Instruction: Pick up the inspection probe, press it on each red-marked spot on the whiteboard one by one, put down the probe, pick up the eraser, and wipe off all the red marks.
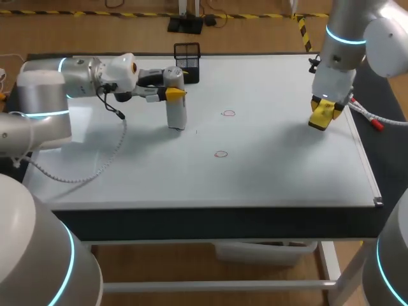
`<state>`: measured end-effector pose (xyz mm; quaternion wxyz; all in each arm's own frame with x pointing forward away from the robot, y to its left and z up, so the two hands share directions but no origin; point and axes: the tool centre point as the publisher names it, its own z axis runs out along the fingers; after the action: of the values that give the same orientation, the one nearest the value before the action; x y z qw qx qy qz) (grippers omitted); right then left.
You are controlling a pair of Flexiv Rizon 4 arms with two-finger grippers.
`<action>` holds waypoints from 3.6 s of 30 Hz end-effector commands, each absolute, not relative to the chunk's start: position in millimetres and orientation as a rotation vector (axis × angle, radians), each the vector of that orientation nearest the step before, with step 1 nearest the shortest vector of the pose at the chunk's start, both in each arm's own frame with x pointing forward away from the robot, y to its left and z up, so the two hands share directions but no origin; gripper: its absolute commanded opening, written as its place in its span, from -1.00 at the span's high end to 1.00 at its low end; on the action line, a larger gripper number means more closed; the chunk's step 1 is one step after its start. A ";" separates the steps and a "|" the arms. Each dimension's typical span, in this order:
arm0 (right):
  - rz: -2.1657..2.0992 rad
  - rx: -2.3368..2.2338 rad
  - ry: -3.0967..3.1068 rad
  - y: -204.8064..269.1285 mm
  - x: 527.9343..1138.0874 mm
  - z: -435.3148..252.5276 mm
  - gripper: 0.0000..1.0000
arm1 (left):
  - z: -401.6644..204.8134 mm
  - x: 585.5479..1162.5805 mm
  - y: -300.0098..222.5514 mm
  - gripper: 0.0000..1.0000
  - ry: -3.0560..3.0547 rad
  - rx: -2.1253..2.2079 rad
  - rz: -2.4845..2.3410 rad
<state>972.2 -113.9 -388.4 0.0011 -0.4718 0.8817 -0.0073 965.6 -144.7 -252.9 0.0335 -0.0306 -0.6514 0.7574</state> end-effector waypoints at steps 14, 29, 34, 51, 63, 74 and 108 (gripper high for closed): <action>-0.028 -1.484 2.769 -114.1 972.8 -387.9 1.00 | -266.0 971.5 -151.2 1.00 -1.987 -0.056 2.325; -0.028 -1.484 2.769 -114.1 972.8 -387.9 1.00 | -271.5 970.5 -148.8 1.00 -2.058 -0.052 2.275; -0.028 -1.484 2.769 -114.1 972.8 -387.9 1.00 | -271.8 970.0 -148.8 1.00 -2.071 -0.059 2.266; -0.028 -1.484 2.769 -114.1 972.8 -387.9 1.00 | -271.0 968.0 -151.4 1.00 -2.114 -0.074 2.237; -0.028 -1.484 2.769 -114.1 972.8 -387.9 1.00 | -271.3 967.5 -152.3 1.00 -2.132 -0.082 2.222; -0.028 -1.484 2.769 -114.1 972.8 -387.9 1.00 | -269.4 966.5 -153.7 1.00 -2.138 -0.089 2.223; -0.028 -1.484 2.769 -114.1 972.8 -387.9 1.00 | -221.9 1042.3 -46.7 1.00 -2.231 0.101 2.400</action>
<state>972.2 -113.9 -388.4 0.0011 -0.4718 0.8817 -0.0073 1040.8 -58.4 -225.4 -0.0689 0.0307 -0.6779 0.7312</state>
